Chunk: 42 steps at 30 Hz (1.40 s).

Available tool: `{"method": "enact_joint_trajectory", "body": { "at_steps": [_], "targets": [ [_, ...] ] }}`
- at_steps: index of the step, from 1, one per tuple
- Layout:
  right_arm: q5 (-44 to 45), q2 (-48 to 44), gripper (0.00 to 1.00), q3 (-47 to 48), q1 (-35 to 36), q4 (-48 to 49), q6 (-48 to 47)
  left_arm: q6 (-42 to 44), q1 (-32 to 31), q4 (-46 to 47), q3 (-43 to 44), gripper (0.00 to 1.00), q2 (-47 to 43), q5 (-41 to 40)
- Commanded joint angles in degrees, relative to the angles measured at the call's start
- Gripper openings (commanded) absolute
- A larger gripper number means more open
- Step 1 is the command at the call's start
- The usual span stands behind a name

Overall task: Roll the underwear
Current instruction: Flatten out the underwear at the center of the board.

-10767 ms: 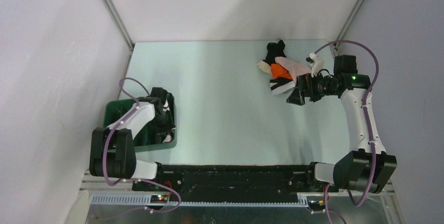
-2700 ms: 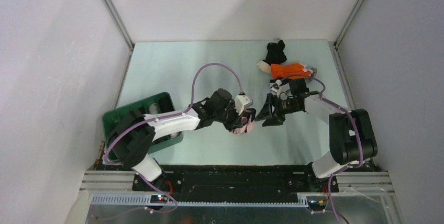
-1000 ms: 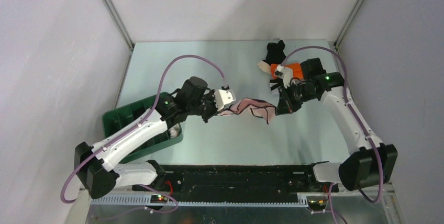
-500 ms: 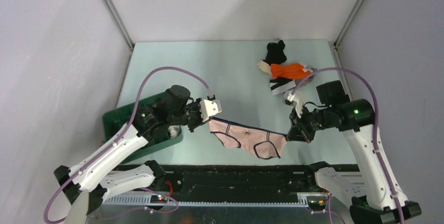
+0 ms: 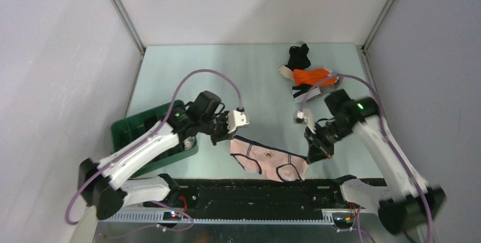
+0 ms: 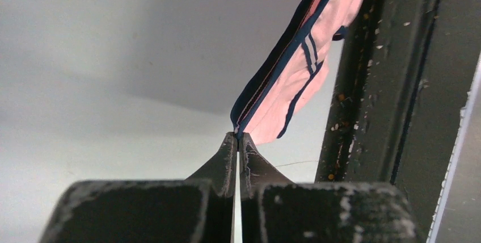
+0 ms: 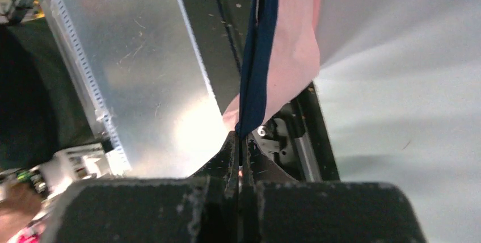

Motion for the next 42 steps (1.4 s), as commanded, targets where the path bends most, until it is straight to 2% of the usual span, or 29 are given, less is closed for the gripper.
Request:
{"method": "enact_joint_trajectory", "body": {
  "at_steps": [1, 8, 11, 14, 17, 20, 25, 27, 30, 33, 36, 39, 42],
  "targets": [
    [1.9, 14.4, 0.00, 2.5, -5.3, -2.3, -13.2, -0.3, 4.4, 5.1, 3.6, 0.00, 10.4, -0.4],
    [5.6, 36.3, 0.00, 17.4, -11.5, 4.3, -12.0, -5.1, 8.8, 8.0, 16.3, 0.00, 27.5, -0.3],
    [7.4, 48.0, 0.00, 27.9, -13.6, 5.7, -9.4, -8.1, 10.0, 8.5, 20.6, 0.00, 34.1, -0.2],
    [8.5, 56.7, 0.00, 38.0, -14.6, 6.1, -6.1, -10.5, 11.0, 7.9, 26.3, 0.00, 38.6, -0.1],
    [7.0, 59.6, 0.00, 46.7, -14.7, 2.2, -4.5, -11.1, 11.3, 4.9, 30.4, 0.00, 37.6, 0.8],
    [3.1, 55.2, 0.00, 52.8, -14.8, -2.2, -4.2, -9.6, 12.2, 3.3, 30.0, 0.00, 28.5, 1.5],
    [1.4, 41.8, 0.00, 49.2, -12.5, -1.6, -5.0, -3.2, 12.3, 2.2, 26.1, 0.00, 15.1, 1.7],
    [1.9, 33.2, 0.00, 44.0, -10.8, 0.7, -4.1, -2.3, 12.3, 1.3, 23.0, 0.00, 10.9, 1.8],
    [4.9, 23.0, 0.00, 31.5, -7.3, 6.9, -2.5, -2.3, 12.0, 0.4, 19.4, 0.00, 4.7, 2.4],
    [8.0, 10.8, 0.00, 20.2, -0.9, 9.6, -2.3, -0.7, 10.3, -4.4, 17.1, 0.00, -0.5, 4.3],
    [4.4, 2.3, 0.00, 14.6, 2.5, 7.2, -2.8, 0.7, 7.9, -8.5, 15.5, 0.00, -5.6, 5.2],
    [-0.9, -6.1, 0.00, 11.1, 2.8, 4.0, -3.3, -0.6, 5.9, -6.7, 12.0, 0.00, -12.0, 3.9],
    [-0.5, -7.2, 0.00, 10.4, 2.8, 3.1, -4.4, -2.0, 5.4, -5.5, 12.0, 0.00, -11.4, 4.0]
  ]
}}
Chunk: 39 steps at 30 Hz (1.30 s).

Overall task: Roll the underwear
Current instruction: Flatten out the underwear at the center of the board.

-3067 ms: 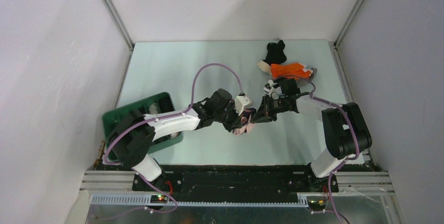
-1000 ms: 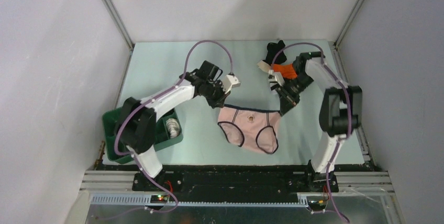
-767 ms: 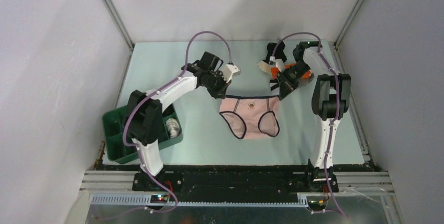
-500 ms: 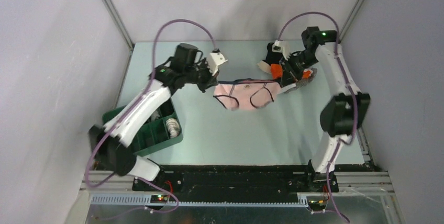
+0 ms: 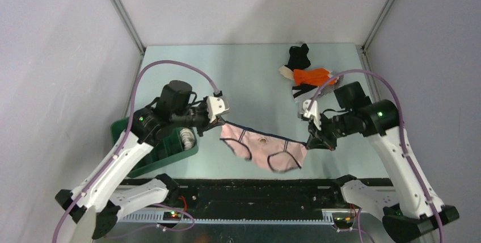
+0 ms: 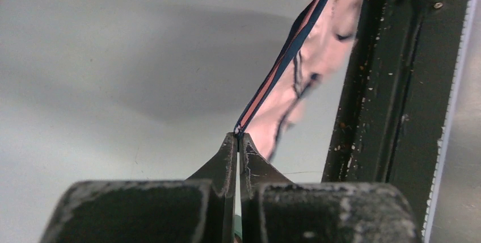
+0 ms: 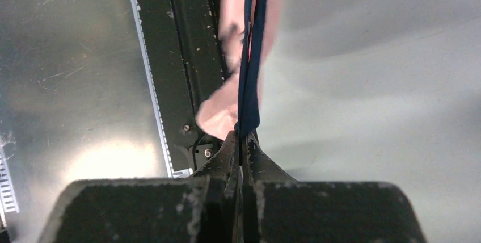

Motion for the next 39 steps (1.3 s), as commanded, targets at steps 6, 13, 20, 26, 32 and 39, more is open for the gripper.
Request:
{"method": "enact_joint_trajectory", "body": {
  "at_steps": [6, 13, 20, 26, 32, 39],
  "targets": [
    [-1.0, 12.4, 0.00, -5.5, -6.7, 1.3, -9.6, -6.9, 0.5, 3.4, 3.0, 0.00, 18.7, -2.0],
    [1.9, 48.2, 0.12, 4.6, -12.8, 11.4, -9.5, -12.7, 5.2, 17.2, 3.5, 0.00, 41.1, -3.0],
    [14.2, 61.8, 0.30, 24.4, -13.1, 21.9, 7.6, -16.2, 8.8, 13.0, 18.1, 0.00, 57.1, -1.4],
    [20.7, 50.3, 0.42, 17.2, -12.3, 32.9, 12.4, -18.7, 9.9, 13.8, 16.7, 0.00, 57.2, 0.9],
    [10.8, 36.8, 0.38, 4.6, -8.4, 34.4, 22.9, -23.0, 9.9, 15.7, 14.4, 0.00, 56.7, 0.0],
    [8.2, 34.7, 0.00, -7.6, -5.0, 36.8, 39.1, -25.8, 9.7, 16.5, 12.3, 0.00, 54.2, 0.8]
  ]
}}
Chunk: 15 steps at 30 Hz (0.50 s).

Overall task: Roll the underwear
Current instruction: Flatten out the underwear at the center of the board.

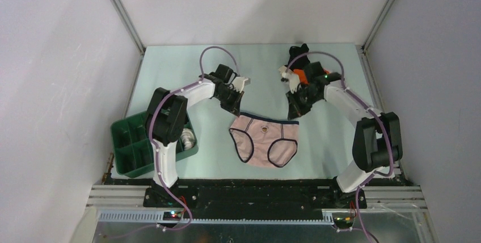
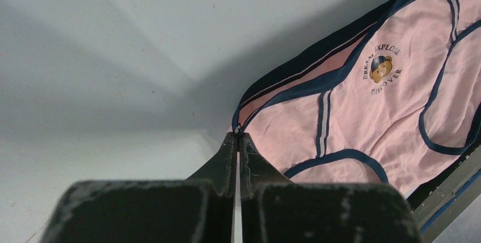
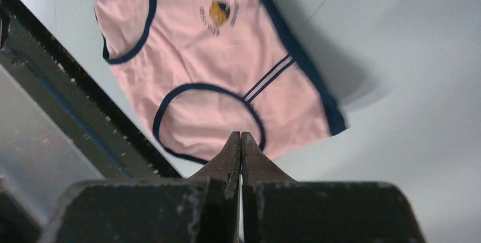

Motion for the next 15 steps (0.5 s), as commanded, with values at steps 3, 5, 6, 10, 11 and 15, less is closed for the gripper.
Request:
{"method": "enact_joint_trajectory", "body": {
  "at_steps": [3, 5, 6, 10, 11, 15],
  "targets": [
    [0.8, 2.8, 0.00, -6.9, 0.5, 3.3, 15.4, -3.2, -0.6, 2.2, -2.0, 0.00, -5.2, 1.3],
    [3.8, 4.5, 0.00, -7.3, 0.5, 4.0, 16.6, -3.1, -1.0, 2.1, -2.6, 0.00, -5.8, 0.9],
    [6.4, 5.0, 0.00, -7.4, 0.5, 4.1, 17.2, -3.1, -1.2, 2.0, -2.7, 0.00, -5.8, 0.4],
    [12.5, 7.4, 0.00, -7.4, 0.3, 4.8, 17.3, -2.8, -2.1, 1.6, -2.4, 0.00, -5.8, -1.6],
    [13.9, 8.3, 0.00, -7.3, 0.2, 5.2, 17.2, -2.8, -2.3, 1.5, -2.3, 0.00, -5.7, -2.1],
    [18.5, 11.4, 0.00, -6.4, 0.2, 6.5, 16.2, -2.5, -2.4, 0.4, -1.2, 0.00, -4.9, -5.9]
  ]
}}
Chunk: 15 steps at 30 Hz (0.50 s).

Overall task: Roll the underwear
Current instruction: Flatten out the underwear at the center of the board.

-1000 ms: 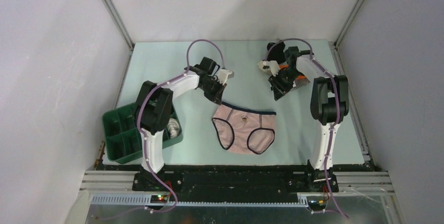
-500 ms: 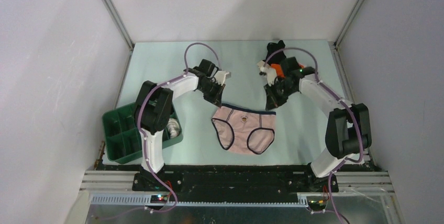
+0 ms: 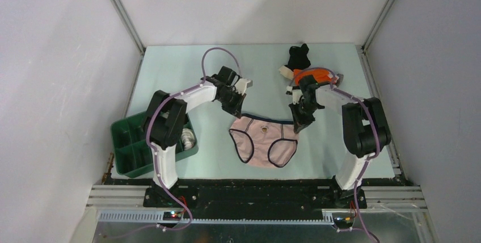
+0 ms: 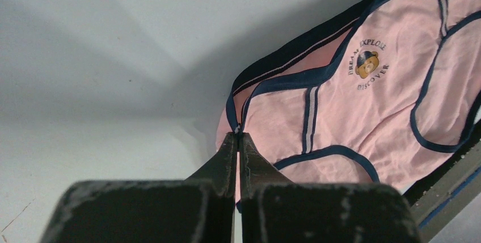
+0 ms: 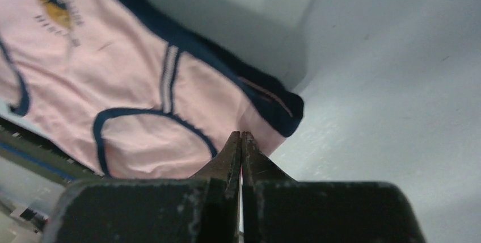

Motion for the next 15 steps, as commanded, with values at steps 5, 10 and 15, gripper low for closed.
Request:
{"method": "enact_joint_trajectory", "body": {
  "at_steps": [5, 10, 15],
  "targets": [
    [10.9, 7.8, 0.00, 6.1, -0.9, 2.3, -2.3, -1.0, -0.4, -0.7, 1.3, 0.00, -2.5, -8.9],
    [11.1, 13.6, 0.00, 13.4, -1.3, 2.8, -7.4, -2.7, -0.4, -0.4, 1.9, 0.00, -2.1, -10.4],
    [5.3, 16.4, 0.00, 23.7, -1.3, 0.3, -10.9, -3.5, -0.4, -0.7, 3.8, 0.00, -0.3, -11.0]
  ]
}}
